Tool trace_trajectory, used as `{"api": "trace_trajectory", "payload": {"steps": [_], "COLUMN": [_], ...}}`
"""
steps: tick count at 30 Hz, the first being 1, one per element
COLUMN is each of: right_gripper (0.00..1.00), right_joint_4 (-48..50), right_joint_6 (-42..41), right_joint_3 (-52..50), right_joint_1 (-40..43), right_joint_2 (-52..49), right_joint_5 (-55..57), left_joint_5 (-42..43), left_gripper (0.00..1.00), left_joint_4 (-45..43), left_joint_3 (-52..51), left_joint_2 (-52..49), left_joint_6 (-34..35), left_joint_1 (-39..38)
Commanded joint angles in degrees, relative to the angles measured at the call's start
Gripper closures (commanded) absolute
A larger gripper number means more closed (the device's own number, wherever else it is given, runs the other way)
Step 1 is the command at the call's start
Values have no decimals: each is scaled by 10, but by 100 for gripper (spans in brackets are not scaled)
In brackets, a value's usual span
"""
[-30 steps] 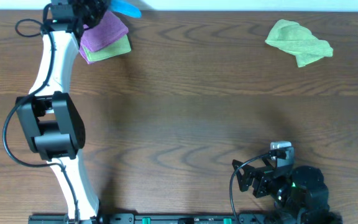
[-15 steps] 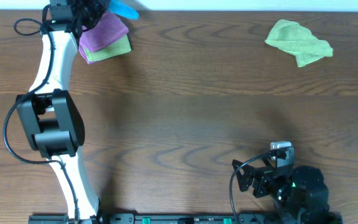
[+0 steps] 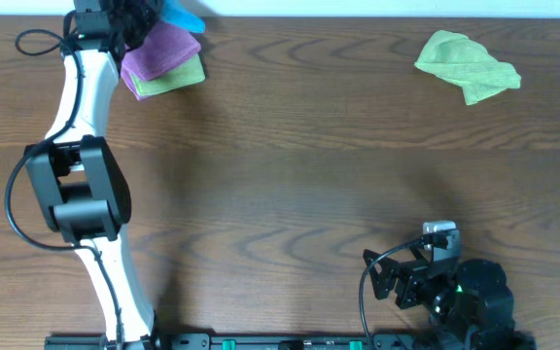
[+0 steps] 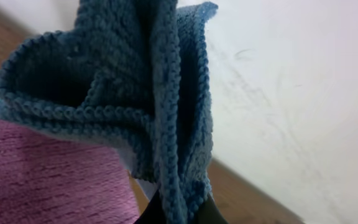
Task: Fold the cloth
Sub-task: 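Lower the blue cloth onto the pink and green cloth stack with the left gripper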
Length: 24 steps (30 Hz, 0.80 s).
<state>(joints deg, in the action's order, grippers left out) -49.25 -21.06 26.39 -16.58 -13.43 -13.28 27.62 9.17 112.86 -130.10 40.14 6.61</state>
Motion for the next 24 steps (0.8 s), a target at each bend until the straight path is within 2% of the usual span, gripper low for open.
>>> {"api": "trace_trajectory", "payload": {"steps": [1,24], "right_gripper": [2,1], "right_joint_4": [-1,-1], "right_joint_6": [-8,-8], "right_joint_3": [-1,-1], "right_joint_1": [5,5], "right_joint_2": [3,3], "right_joint_5": [0,0], "left_joint_5": [-8,-12], "left_gripper": [95,94], "left_joint_4": [7,136], "left_joint_3": [14,14], "left_joint_2": [-24,-34], "left_joint_6": [-24,-119], "left_joint_1": [4,46]}}
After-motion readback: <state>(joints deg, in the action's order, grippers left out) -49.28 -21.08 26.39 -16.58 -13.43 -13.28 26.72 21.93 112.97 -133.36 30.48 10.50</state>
